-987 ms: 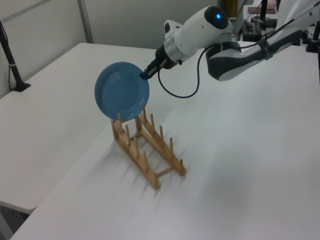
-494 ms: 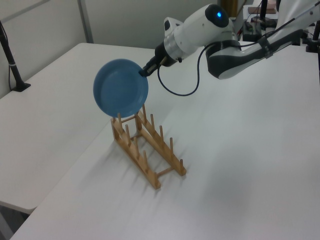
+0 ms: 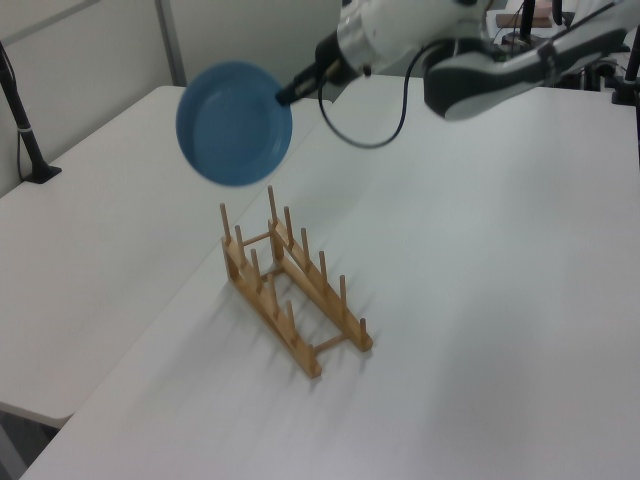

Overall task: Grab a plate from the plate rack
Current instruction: 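Close the gripper on the plate rim and lift it out of the rack, then carry the blue plate away from the rack and lower it flat onto the table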

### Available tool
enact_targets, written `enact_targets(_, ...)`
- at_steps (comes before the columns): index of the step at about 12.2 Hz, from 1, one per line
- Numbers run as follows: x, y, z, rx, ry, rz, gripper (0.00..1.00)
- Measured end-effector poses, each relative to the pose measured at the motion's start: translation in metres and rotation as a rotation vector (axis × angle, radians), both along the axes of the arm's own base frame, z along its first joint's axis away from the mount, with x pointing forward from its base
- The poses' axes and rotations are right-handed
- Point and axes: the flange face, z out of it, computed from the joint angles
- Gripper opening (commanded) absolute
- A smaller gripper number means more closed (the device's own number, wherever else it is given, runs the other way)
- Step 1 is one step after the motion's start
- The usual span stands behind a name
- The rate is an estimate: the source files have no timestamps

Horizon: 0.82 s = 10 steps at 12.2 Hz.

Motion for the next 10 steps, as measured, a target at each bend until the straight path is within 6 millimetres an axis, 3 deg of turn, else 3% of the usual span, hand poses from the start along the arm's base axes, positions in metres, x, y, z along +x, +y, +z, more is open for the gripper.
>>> enact_targets(3, -0.008, -0.022, 0.029, 0.064, 0.031, -0.082, 0.00)
enact_targets(5, -0.014, -0.036, 0.034, 0.093, 0.107, -0.139, 0.00)
enact_targets(9, -0.029, -0.080, 0.028, 0.112, 0.464, -0.086, 0.00)
enact_targets(10, -0.040, -0.107, 0.031, 0.107, 0.589, -0.019, 0.00)
